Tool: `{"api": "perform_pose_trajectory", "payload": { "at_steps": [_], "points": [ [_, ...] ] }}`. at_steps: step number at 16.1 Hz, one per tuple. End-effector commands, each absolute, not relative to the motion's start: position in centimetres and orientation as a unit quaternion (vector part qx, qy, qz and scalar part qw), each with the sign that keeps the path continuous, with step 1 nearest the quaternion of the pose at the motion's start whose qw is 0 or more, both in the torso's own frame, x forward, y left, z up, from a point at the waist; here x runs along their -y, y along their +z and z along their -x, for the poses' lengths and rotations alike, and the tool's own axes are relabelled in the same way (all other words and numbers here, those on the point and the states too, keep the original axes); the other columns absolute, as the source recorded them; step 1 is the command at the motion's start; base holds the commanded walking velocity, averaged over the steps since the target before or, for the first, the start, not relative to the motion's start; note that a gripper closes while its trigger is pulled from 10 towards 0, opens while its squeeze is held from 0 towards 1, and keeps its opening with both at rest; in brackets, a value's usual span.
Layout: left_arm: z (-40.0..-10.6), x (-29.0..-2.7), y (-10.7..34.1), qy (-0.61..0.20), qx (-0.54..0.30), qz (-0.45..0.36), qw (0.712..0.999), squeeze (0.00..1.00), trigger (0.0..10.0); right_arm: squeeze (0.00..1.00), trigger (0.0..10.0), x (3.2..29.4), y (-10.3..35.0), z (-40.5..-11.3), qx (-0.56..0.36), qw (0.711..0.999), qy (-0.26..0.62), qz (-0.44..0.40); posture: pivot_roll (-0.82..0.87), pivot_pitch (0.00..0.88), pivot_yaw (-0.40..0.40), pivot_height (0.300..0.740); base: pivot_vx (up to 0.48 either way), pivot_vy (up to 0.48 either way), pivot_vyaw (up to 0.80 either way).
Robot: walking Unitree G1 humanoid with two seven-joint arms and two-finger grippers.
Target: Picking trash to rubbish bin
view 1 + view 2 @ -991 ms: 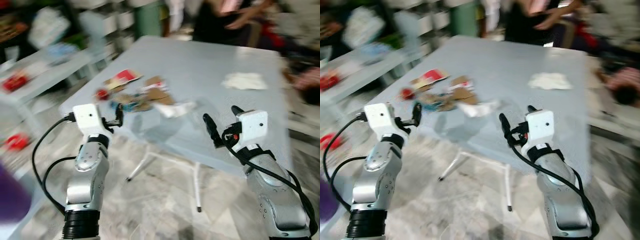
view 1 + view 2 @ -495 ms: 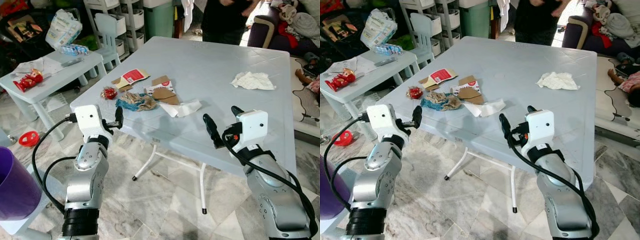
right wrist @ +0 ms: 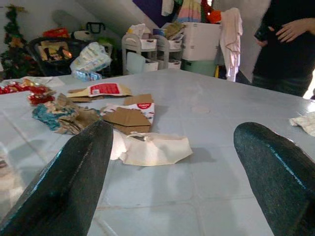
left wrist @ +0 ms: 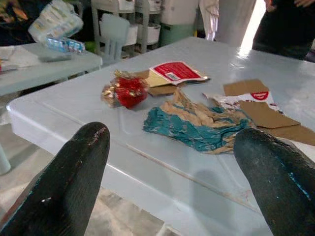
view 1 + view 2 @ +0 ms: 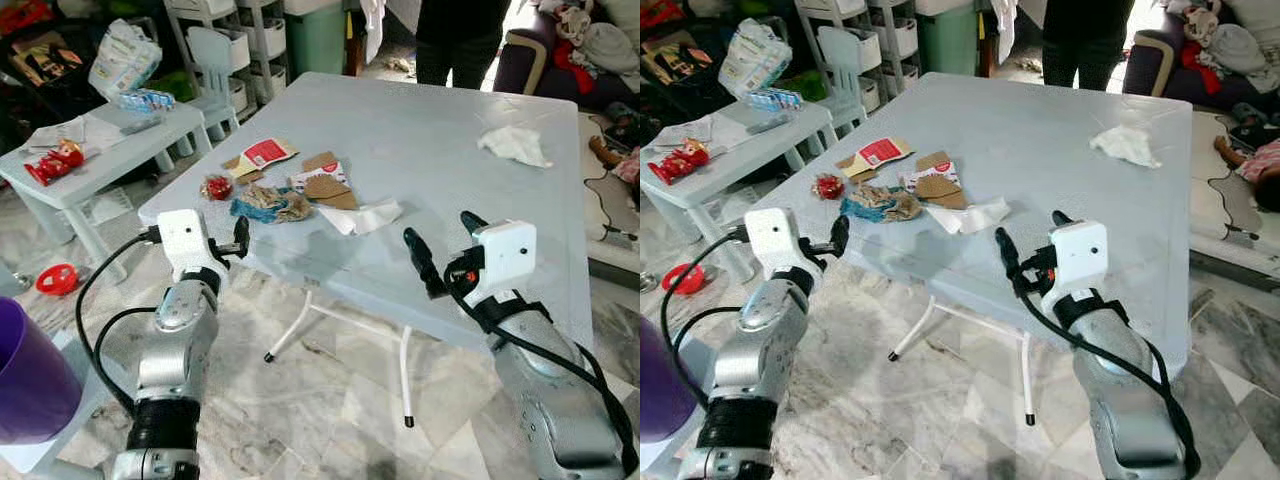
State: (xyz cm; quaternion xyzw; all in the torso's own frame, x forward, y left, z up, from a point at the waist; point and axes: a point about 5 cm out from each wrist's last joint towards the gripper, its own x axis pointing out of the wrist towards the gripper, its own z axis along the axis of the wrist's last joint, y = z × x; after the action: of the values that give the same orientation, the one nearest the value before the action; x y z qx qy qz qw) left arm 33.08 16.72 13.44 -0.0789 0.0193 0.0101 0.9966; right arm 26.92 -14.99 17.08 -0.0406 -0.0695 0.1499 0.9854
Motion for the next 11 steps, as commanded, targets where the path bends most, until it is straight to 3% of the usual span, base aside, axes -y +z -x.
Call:
{"api": "perform_pose_trajectory", "payload": {
  "at_steps": [1,4,11],
  "points": [
    [-33.38,-16.91,13.97,0.008,-0.008,0.077,0.997,0.0,10.0,0.0,10.0,14.91,17.56,-26.4,0.077,0.984,0.158,0.037,-0.11,0.041,0.025,0.74,0.0,0.0,0.0],
    [-33.38,-16.68,14.17,0.006,0.001,0.074,0.997,0.0,10.0,0.0,10.0,14.67,17.36,-26.15,0.073,0.982,0.166,0.043,-0.1,0.043,0.023,0.74,0.0,0.0,0.0],
    [-33.24,-16.55,14.1,0.001,0.01,0.071,0.997,0.0,10.0,0.0,10.0,14.52,17.6,-26.18,0.073,0.979,0.18,0.055,-0.1,0.042,0.012,0.74,0.353,0.0,0.0]
  ]
}}
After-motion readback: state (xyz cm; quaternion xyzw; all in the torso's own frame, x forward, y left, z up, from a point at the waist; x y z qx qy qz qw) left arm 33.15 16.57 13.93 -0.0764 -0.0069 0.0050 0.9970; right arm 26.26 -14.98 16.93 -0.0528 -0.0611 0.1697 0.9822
